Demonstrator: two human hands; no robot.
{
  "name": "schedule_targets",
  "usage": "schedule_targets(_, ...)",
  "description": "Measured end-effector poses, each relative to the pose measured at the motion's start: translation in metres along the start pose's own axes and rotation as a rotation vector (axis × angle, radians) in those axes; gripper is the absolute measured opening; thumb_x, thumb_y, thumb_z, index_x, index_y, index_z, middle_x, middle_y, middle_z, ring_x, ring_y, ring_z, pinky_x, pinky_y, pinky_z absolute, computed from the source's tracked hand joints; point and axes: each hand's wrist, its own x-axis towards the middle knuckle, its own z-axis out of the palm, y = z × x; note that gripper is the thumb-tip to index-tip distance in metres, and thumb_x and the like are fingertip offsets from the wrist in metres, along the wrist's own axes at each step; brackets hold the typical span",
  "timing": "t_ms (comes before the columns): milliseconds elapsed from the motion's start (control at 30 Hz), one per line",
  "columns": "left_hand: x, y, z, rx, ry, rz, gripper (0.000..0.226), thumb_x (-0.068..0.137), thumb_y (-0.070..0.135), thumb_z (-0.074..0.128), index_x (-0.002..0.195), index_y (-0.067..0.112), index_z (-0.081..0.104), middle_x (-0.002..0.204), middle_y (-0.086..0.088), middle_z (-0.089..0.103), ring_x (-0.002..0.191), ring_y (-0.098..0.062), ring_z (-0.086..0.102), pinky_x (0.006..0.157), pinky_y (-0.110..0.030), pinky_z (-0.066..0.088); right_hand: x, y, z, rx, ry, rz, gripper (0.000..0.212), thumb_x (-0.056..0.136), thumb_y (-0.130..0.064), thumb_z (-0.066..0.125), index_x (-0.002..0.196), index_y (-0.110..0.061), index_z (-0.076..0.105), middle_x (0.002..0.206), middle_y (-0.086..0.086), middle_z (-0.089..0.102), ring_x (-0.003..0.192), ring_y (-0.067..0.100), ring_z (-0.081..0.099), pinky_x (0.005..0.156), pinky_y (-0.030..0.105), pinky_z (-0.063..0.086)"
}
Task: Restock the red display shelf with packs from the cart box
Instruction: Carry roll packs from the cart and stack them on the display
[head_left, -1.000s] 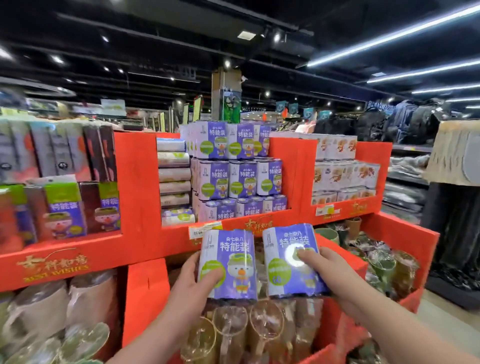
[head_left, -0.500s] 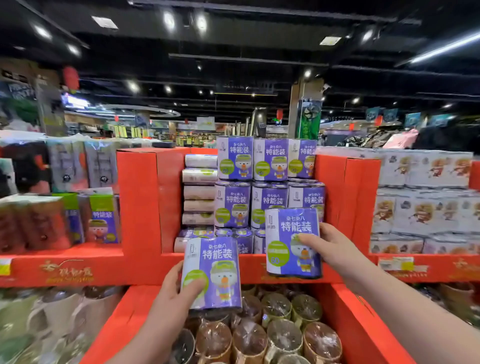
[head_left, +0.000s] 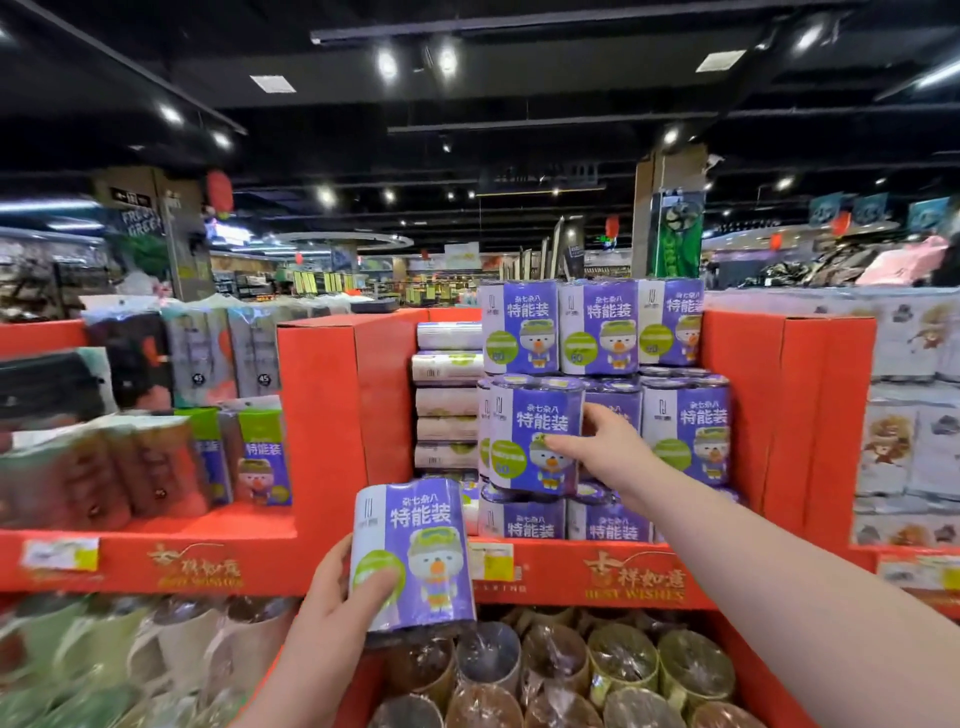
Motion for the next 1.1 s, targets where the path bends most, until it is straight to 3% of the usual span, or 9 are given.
schedule_targets(167, 0.016, 0.002, -0.009, -0.019, -0.013, 0.004, 0.061, 0.075, 0.014, 0.076, 0.129, 0.020, 0.049, 0.103, 0.000, 0.071, 0.095, -0.021, 0.067, 0.081, -0.038, 0.051, 0.010, 0.005, 0.016, -0.060, 0.012, 0.031, 0.028, 0.082, -0.018, 0.073, 0.106, -0.015, 0.059, 0.104, 0.002, 0.067, 0.085, 0.013, 0.063, 0.065, 0.025, 0.048)
schedule_targets(300, 0.026, 0.000, -0.008, -0.031, -0.057, -0.010, 0.043, 0.088, 0.004, 0.063, 0.126, 0.021, 0.049, 0.105, -0.001, 0.070, 0.095, -0.019, 0.067, 0.075, -0.032, 0.049, 0.012, 0.012, 0.017, -0.128, 0.024, 0.059, 0.051, 0.071, -0.024, 0.082, 0.113, -0.017, 0.054, 0.108, 0.000, 0.067, 0.098, 0.019, 0.064, 0.086, 0.036, 0.052)
schedule_targets(400, 0.033, 0.000, -0.001, -0.047, -0.091, -0.012, 0.043, 0.088, 0.004, 0.063, 0.125, 0.022, 0.050, 0.106, -0.001, 0.070, 0.095, -0.019, 0.067, 0.076, -0.031, 0.049, 0.011, 0.016, 0.020, -0.197, 0.041, 0.070, 0.056, 0.064, -0.032, 0.086, 0.108, -0.020, 0.053, 0.106, -0.002, 0.067, 0.099, 0.020, 0.064, 0.091, 0.042, 0.052)
schedule_targets(500, 0.039, -0.002, 0.004, -0.059, -0.143, -0.012, 0.054, 0.072, 0.018, 0.076, 0.119, 0.028, 0.053, 0.106, 0.001, 0.072, 0.096, -0.018, 0.069, 0.081, -0.034, 0.051, 0.013, 0.019, 0.022, -0.156, 0.043, 0.071, 0.067, 0.062, -0.034, 0.087, 0.117, -0.018, 0.053, 0.112, 0.000, 0.066, 0.101, 0.020, 0.063, 0.092, 0.041, 0.052)
schedule_targets(600, 0.041, 0.001, 0.011, -0.059, -0.190, -0.022, 0.071, 0.053, 0.035, 0.077, 0.120, 0.030, 0.053, 0.105, 0.004, 0.074, 0.097, -0.017, 0.070, 0.083, -0.036, 0.051, 0.012, 0.020, 0.023, -0.126, 0.048, 0.084, 0.068, 0.064, -0.030, 0.086, 0.122, -0.018, 0.052, 0.113, 0.000, 0.065, 0.102, 0.019, 0.063, 0.087, 0.036, 0.053)
schedule_targets(800, 0.045, -0.001, 0.028, -0.055, -0.237, -0.025, 0.052, 0.084, 0.013, 0.071, 0.130, 0.024, 0.048, 0.115, 0.001, 0.069, 0.103, -0.016, 0.067, 0.084, -0.032, 0.050, 0.011, 0.022, 0.021, -0.091, 0.049, 0.103, 0.101, 0.037, -0.055, 0.083, 0.126, -0.022, 0.050, 0.119, -0.002, 0.064, 0.106, 0.018, 0.063, 0.094, 0.042, 0.052)
schedule_targets(900, 0.044, -0.001, 0.035, -0.059, -0.266, -0.012, 0.050, 0.085, 0.016, 0.070, 0.130, 0.023, 0.049, 0.116, -0.001, 0.069, 0.102, -0.016, 0.068, 0.083, -0.031, 0.051, 0.001, 0.017, 0.018, -0.123, 0.090, 0.084, 0.080, 0.064, -0.039, 0.082, 0.132, -0.016, 0.046, 0.123, -0.004, 0.056, 0.114, 0.017, 0.055, 0.093, 0.030, 0.048)
schedule_targets(1000, 0.042, -0.002, 0.045, -0.044, -0.318, -0.001, 0.068, 0.072, 0.030, 0.068, 0.135, 0.024, 0.046, 0.116, 0.003, 0.069, 0.102, -0.013, 0.068, 0.083, -0.028, 0.051, -0.018, 0.009, 0.011, -0.073, 0.198, 0.033, 0.047, 0.084, -0.035, 0.069, 0.123, -0.015, 0.053, 0.115, -0.002, 0.057, 0.101, 0.015, 0.056, 0.075, 0.022, 0.045)
schedule_targets(1100, 0.038, 0.000, 0.061, -0.045, -0.364, 0.031, 0.058, 0.079, 0.022, 0.070, 0.132, 0.025, 0.047, 0.108, 0.006, 0.072, 0.098, -0.011, 0.069, 0.076, -0.022, 0.054, -0.043, 0.004, 0.001, 0.015, -0.106, 0.190, 0.039, 0.083, -0.052, 0.062, 0.108, -0.022, 0.060, 0.100, -0.003, 0.065, 0.078, 0.012, 0.060, 0.062, 0.025, 0.045)
